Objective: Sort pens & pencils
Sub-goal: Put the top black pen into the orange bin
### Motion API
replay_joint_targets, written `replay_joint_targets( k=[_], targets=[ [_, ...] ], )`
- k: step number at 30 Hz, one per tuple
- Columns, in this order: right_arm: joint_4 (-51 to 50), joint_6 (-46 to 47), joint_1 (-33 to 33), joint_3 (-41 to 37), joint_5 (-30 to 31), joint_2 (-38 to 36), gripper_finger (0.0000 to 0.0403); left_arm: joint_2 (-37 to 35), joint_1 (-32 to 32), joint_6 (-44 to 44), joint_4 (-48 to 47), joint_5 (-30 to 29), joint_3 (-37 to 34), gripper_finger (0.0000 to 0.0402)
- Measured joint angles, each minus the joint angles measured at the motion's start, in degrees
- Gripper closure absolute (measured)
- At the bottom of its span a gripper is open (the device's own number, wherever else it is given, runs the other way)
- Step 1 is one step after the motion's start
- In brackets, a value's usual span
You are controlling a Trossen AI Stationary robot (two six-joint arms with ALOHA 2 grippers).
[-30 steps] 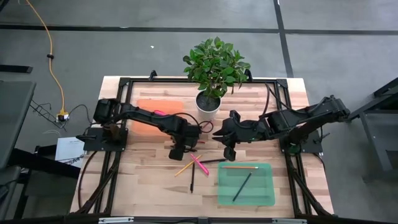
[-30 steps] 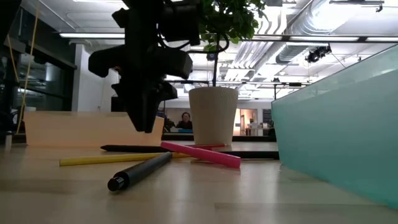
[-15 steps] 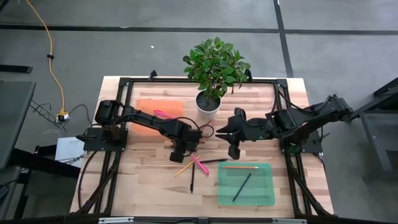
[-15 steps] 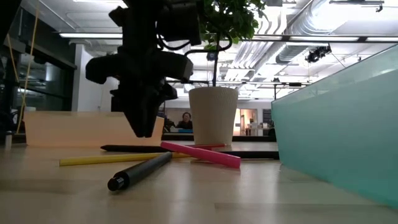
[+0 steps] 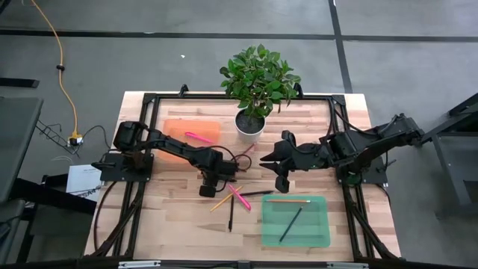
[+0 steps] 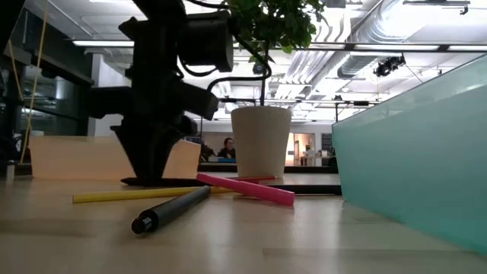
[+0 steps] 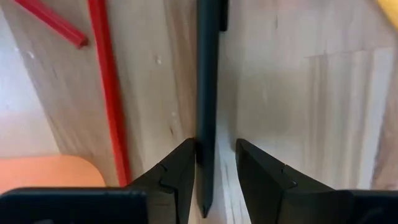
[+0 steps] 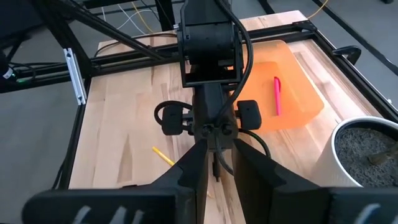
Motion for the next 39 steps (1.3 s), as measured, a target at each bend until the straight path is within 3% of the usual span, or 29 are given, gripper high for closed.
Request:
replay_joint_targets(
  k=[23,33,39],
  targets=[
    [-0.02,0.6,0.0,0.0,0.0,0.0,0.0339,0.0,-0.32,-0.7,1.8,-0.78,-0.16,0.0298],
    [-0.04,0.6,0.0,0.0,0.0,0.0,0.0339,-0.09,-0.29,-0.84,1.78,-0.71,-0.14,0.0385],
    [-0.44,0.61,0.0,0.0,0.0,0.0,0.0339,-1.01,-0.29,-1.11,1.77,-0.58,-0.16,0.0379]
  ],
)
